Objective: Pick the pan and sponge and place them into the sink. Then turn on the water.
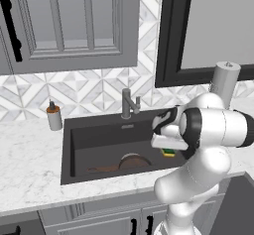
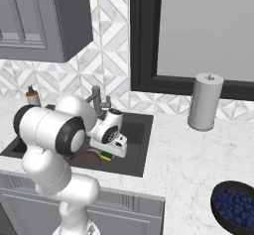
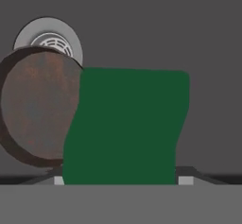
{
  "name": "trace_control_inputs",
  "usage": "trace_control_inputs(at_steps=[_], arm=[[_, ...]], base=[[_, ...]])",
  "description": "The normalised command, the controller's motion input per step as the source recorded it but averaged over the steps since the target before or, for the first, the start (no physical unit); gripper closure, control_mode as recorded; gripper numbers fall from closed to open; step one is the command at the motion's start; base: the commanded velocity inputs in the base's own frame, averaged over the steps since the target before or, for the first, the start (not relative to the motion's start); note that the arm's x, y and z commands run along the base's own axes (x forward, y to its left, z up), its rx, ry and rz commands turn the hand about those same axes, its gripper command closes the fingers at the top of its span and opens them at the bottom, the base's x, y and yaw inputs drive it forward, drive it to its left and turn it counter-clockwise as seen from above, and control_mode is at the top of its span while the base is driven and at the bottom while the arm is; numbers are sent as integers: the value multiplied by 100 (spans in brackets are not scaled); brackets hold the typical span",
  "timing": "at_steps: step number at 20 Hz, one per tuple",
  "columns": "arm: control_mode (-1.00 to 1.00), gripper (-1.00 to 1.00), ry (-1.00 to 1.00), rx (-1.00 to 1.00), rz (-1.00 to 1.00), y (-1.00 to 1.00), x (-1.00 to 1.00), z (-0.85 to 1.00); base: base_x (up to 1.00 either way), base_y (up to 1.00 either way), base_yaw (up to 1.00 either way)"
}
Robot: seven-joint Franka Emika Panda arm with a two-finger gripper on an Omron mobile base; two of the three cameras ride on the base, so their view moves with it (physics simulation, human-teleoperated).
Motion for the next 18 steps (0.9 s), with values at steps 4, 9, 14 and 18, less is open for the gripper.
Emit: trace_control_inputs(at_steps=[4,9,14,18], arm=[[-100,100,0,0,0,1,11,-19],[-100,100,0,0,0,0,15,-20],[-100,100,0,0,0,2,22,-20],[-100,100,0,0,0,1,25,-14]], base=[[0,0,0],[0,0,0],[0,0,0],[0,0,0]])
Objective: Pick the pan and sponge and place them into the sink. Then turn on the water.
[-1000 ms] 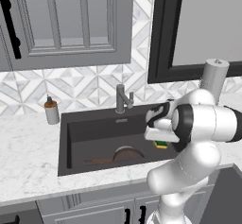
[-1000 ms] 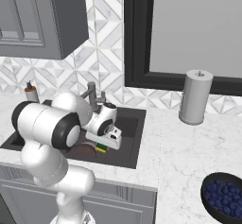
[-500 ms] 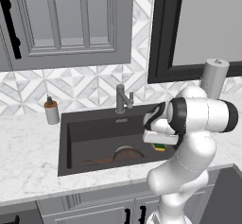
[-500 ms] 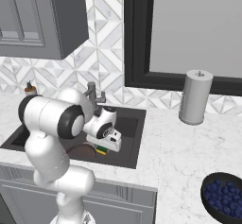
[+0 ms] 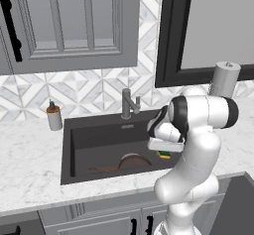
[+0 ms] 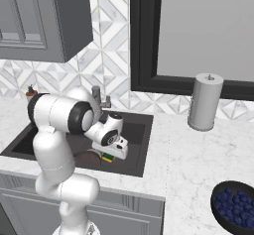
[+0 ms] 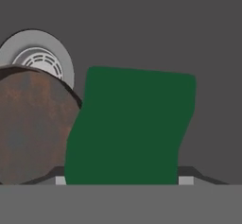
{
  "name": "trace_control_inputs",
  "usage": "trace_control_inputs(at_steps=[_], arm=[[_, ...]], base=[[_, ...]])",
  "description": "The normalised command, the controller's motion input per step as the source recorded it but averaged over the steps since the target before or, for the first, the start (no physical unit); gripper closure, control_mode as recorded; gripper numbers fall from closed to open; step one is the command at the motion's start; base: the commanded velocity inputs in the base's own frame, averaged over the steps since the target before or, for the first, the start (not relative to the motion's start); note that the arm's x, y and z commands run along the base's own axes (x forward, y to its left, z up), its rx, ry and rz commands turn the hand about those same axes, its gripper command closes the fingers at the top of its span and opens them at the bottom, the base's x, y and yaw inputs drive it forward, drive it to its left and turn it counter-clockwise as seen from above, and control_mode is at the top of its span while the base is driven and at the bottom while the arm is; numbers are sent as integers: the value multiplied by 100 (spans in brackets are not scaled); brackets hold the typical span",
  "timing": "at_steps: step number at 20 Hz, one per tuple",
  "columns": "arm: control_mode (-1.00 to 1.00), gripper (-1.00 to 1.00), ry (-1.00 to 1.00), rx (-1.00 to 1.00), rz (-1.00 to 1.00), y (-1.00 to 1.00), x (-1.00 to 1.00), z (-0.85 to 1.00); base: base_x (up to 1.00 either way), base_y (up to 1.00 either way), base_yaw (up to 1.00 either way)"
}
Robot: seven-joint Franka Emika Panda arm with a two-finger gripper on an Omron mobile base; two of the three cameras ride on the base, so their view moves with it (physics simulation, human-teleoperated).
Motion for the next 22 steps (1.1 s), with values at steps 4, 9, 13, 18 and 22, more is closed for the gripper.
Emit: trace_control_inputs(at_steps=[4,9,13,18,22], arm=[[-100,100,0,0,0,0,23,-16],[-100,100,0,0,0,0,13,-26],[-100,100,0,0,0,0,4,-27],[-100,100,0,0,0,1,6,-24],[-100,100,0,0,0,1,5,-15]], base=[[0,0,0],[0,0,0],[0,0,0],[0,0,0],[0,0,0]])
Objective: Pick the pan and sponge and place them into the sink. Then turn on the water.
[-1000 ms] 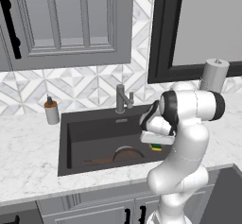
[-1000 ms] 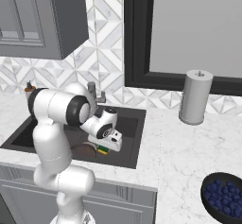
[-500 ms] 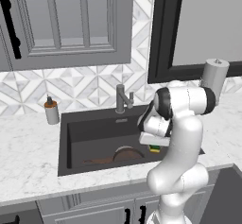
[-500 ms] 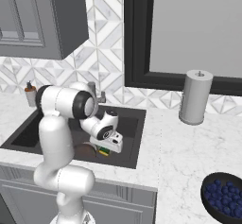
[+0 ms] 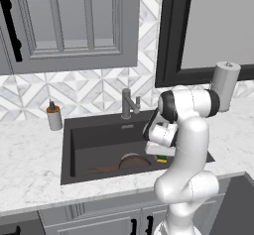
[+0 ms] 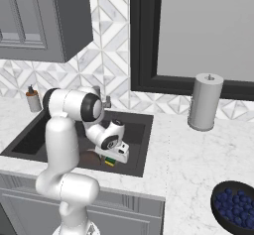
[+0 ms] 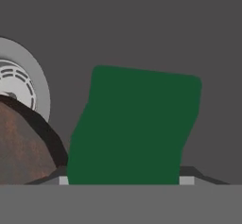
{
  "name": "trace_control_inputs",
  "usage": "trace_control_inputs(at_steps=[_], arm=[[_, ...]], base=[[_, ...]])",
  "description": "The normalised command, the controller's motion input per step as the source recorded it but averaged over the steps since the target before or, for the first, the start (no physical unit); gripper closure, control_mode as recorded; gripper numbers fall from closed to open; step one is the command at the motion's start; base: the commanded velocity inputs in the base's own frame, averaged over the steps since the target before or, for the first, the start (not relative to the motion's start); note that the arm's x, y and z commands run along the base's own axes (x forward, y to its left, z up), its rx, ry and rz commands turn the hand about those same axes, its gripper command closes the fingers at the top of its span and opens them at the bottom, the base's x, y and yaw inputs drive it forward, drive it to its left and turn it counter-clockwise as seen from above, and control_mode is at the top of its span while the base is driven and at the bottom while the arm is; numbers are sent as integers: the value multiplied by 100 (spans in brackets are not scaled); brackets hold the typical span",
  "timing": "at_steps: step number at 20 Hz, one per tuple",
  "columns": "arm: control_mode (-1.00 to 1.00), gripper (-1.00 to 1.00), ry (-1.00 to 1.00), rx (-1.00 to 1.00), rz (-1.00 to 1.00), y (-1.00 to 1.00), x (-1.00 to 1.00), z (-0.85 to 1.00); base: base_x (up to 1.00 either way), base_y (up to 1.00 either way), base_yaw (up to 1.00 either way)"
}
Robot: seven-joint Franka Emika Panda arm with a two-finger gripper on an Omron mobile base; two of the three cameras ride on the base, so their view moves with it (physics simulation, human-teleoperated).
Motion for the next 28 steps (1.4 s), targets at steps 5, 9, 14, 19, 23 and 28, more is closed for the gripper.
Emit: trace_control_inputs(at_steps=[5,9,14,19,23,28], arm=[[-100,-100,0,0,0,3,2,-1],[-100,-100,0,0,0,2,4,0],[-100,-100,0,1,1,2,1,24],[-100,-100,-5,3,0,0,0,48],[-100,-100,-11,1,0,0,-4,77],[-100,-100,-13,1,0,0,-9,94]], base=[[0,0,0],[0,0,0],[0,0,0],[0,0,0],[0,0,0],[0,0,0]])
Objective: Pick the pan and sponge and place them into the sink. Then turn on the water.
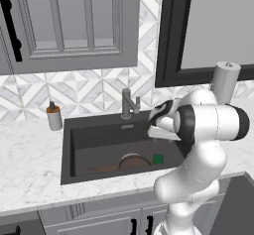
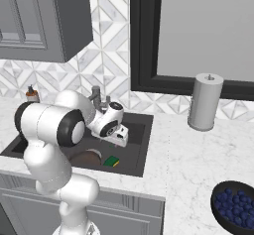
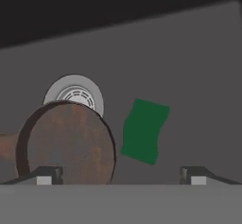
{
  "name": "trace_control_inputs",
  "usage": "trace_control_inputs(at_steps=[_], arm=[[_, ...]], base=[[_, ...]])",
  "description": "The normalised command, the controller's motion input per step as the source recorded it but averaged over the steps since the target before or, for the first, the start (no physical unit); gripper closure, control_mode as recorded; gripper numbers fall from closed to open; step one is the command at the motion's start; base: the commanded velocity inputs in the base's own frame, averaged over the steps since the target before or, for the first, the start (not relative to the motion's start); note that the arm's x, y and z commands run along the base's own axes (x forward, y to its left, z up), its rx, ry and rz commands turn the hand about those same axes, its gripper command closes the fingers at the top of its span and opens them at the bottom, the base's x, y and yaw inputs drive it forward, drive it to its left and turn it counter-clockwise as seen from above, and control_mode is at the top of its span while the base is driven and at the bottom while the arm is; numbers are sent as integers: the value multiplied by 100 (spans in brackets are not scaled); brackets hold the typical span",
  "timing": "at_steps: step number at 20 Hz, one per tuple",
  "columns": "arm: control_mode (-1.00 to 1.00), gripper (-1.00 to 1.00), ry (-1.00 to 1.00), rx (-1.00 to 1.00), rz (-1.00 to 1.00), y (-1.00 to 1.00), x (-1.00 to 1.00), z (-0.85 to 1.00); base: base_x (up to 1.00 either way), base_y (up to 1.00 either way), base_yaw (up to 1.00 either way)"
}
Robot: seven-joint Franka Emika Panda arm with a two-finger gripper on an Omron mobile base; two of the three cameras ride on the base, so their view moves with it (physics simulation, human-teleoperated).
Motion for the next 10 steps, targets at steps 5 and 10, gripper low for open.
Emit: trace_control_inputs(at_steps=[5,10], arm=[[-100,-100,-11,3,0,0,-4,87],[-100,-100,-5,3,0,0,-12,53]], base=[[0,0,0],[0,0,0]])
